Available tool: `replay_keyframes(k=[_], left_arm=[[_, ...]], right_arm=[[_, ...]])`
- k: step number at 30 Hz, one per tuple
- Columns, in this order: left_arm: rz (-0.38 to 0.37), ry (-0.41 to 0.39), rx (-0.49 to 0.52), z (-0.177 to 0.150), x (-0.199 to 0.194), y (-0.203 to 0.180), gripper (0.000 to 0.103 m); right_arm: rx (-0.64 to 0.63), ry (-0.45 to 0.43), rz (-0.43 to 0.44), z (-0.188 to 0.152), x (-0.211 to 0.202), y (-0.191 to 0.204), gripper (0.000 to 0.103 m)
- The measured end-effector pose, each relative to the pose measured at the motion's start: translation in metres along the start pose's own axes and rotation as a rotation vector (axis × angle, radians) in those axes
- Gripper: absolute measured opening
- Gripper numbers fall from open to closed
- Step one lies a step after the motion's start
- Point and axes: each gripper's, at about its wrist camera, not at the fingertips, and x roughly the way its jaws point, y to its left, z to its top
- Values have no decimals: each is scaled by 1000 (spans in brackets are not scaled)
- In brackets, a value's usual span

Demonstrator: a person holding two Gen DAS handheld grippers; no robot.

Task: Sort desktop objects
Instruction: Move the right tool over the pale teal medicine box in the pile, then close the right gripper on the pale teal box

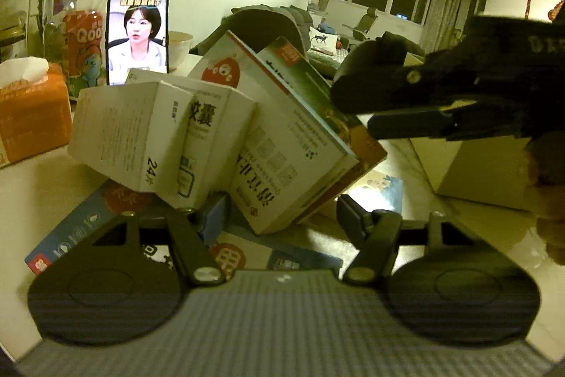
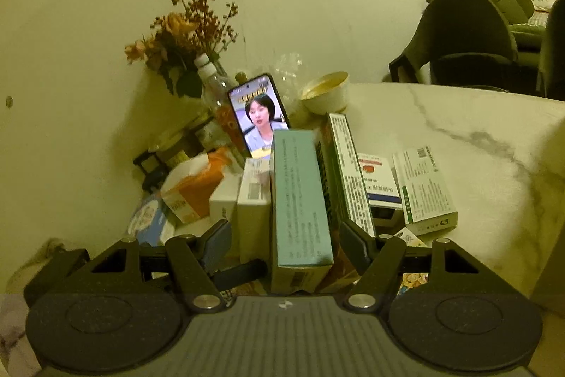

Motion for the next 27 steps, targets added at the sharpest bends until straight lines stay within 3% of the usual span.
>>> replay_keyframes(k=[11, 14, 15, 16, 27], left_arm=[[-7, 6, -8, -3, -2, 2, 70], [-8, 7, -11, -3, -3, 2, 73], [-9, 8, -12, -3, -3, 2, 74], [-10, 9, -13, -3, -3, 2, 76], [-40, 18, 4, -2, -2, -1, 79]], right_arm=[[2, 64, 8, -3, 26, -3, 68], [-11, 94, -9, -5, 33, 0, 55], [-13, 105, -20, -6, 35, 0, 45], [-12, 113, -26, -8, 37, -1, 43], [9, 88, -30, -10, 16, 2, 41]])
